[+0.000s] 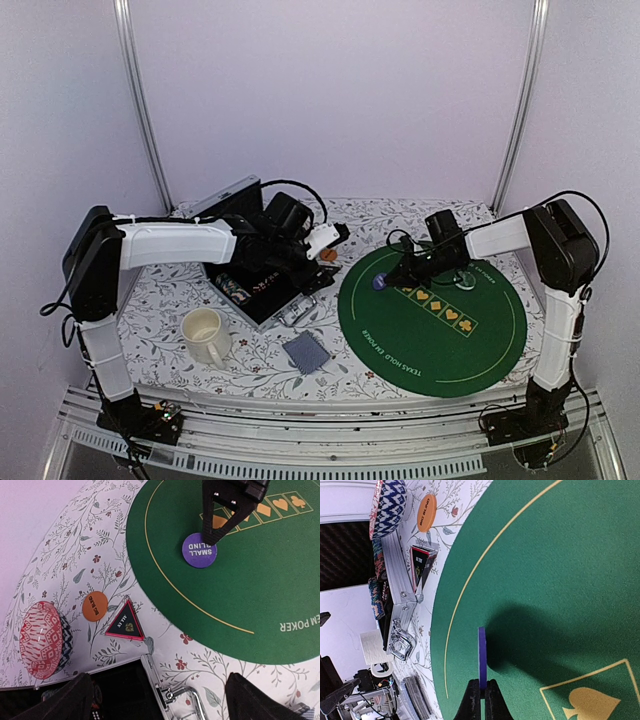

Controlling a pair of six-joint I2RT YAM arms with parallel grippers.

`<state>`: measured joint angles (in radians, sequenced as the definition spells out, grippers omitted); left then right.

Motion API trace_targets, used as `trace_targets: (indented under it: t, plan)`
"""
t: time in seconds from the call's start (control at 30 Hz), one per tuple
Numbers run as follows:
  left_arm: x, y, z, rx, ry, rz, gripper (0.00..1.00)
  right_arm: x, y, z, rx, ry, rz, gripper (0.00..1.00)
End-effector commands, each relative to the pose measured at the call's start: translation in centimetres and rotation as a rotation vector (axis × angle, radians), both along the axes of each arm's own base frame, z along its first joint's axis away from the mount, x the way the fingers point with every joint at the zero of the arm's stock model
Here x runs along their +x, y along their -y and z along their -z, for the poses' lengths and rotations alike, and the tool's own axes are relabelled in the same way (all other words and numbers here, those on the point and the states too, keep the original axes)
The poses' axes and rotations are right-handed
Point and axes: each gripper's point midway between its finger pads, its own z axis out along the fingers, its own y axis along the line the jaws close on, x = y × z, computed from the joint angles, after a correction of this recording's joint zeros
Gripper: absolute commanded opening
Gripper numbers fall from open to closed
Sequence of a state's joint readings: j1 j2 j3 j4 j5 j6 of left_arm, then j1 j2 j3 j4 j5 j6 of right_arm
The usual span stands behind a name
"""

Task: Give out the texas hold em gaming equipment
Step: Place the small blind button in the small blind area.

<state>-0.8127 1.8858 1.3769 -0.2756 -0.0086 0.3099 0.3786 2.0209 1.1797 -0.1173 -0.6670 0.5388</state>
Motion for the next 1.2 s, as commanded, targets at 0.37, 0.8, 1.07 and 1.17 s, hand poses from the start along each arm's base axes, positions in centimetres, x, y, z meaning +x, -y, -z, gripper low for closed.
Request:
trace_targets:
  t: [0.37,0.8,1.07,1.17]
  plan:
    - [0.1,-0.6,0.8,0.019,-0.027,-0.009,0.94,0.7,0.5,1.2,-0.039,0.006,0.022,0.03]
    - [3.1,1.3,2.6,0.005,-0.126,-0.058,0.95,2.0,2.6,-2.0,-0.182,0.093,0.070,0.45]
    - [8.9,3.9,5.0,0.026,-0.186,-0.170,0.90,1.8,3.4,-4.4,-0.220,0.143,0.076,0.57]
    - [11.1,3.6,7.1,0.019,-0.232,-0.238,0.87,1.4,3.8,-4.5,-0.240,0.147,0.079,0.58]
